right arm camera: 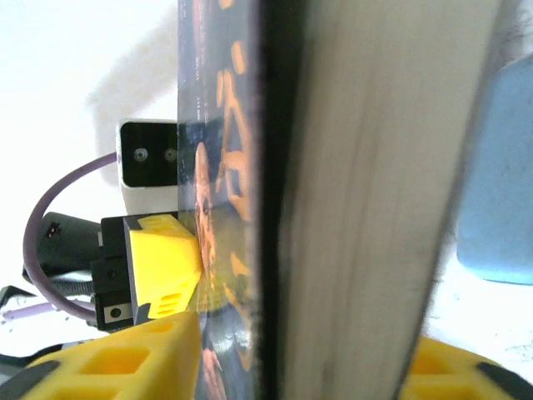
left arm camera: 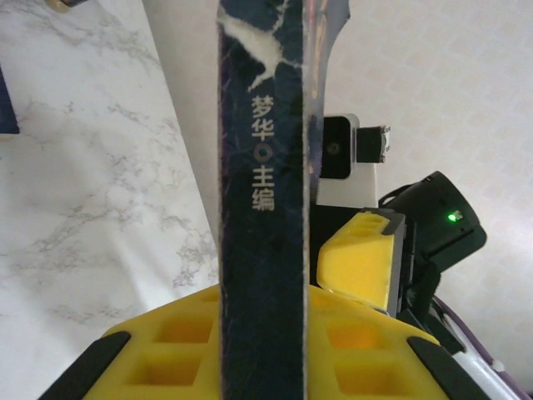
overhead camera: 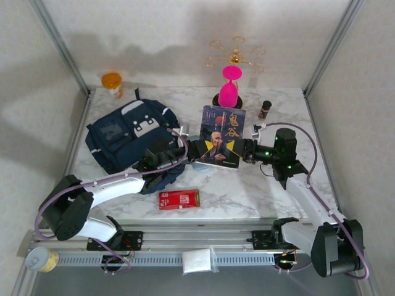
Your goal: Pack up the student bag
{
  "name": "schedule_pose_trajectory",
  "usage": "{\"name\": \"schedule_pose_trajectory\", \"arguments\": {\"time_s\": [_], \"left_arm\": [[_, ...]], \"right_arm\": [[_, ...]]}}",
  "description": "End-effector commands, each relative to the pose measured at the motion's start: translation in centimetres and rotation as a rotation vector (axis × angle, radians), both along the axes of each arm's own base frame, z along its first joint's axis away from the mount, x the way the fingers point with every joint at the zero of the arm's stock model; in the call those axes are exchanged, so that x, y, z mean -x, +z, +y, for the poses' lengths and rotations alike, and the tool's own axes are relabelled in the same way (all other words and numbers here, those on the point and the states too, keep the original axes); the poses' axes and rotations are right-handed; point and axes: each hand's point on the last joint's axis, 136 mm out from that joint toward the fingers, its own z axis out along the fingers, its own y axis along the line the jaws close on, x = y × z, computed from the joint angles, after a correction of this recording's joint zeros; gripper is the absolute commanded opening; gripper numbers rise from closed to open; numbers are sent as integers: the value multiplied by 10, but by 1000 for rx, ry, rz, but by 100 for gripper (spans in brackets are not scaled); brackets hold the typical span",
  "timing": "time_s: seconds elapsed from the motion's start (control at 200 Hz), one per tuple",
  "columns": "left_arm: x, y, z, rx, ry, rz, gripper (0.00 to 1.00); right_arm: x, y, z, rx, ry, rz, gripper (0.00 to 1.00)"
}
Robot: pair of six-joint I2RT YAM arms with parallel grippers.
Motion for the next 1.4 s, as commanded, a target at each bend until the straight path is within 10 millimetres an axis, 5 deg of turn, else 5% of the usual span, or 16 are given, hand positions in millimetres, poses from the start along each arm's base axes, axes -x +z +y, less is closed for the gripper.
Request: {"name": "schedule_pose_trajectory", "arguments": {"time_s": [0.0,0.19,0.37,0.531,0.611,0.701,0.816,1.061,1.392], "left_arm": [[-5,27,-1,9,23,-93,0],[-9,15,0,-49,36,-85,0],[-11,15,13,-138,56,-110,46],[-19,-21,74,-580,246,-106,63],[-17,-51,116,-842,334,-51,67],[-9,-85,141,-1045,317,9,72],[-3,-122,155,-1226,261,68,75],[-19,-160,164,-1377,281,83,76],[-27,-183,175,-1473,281,91,53]], "right_arm": [[0,6,-1,9,-5,-51,32],[-6,4,-2,38,-26,-55,5],[-16,11,-11,112,-84,-71,0],[-27,0,-35,213,-178,7,0],[-26,-5,-41,246,-193,24,0],[-24,-11,-42,277,-177,33,0],[-22,-17,-41,298,-148,47,0],[-24,-24,-41,311,-140,51,0],[-26,-31,-42,320,-140,57,0]]}}
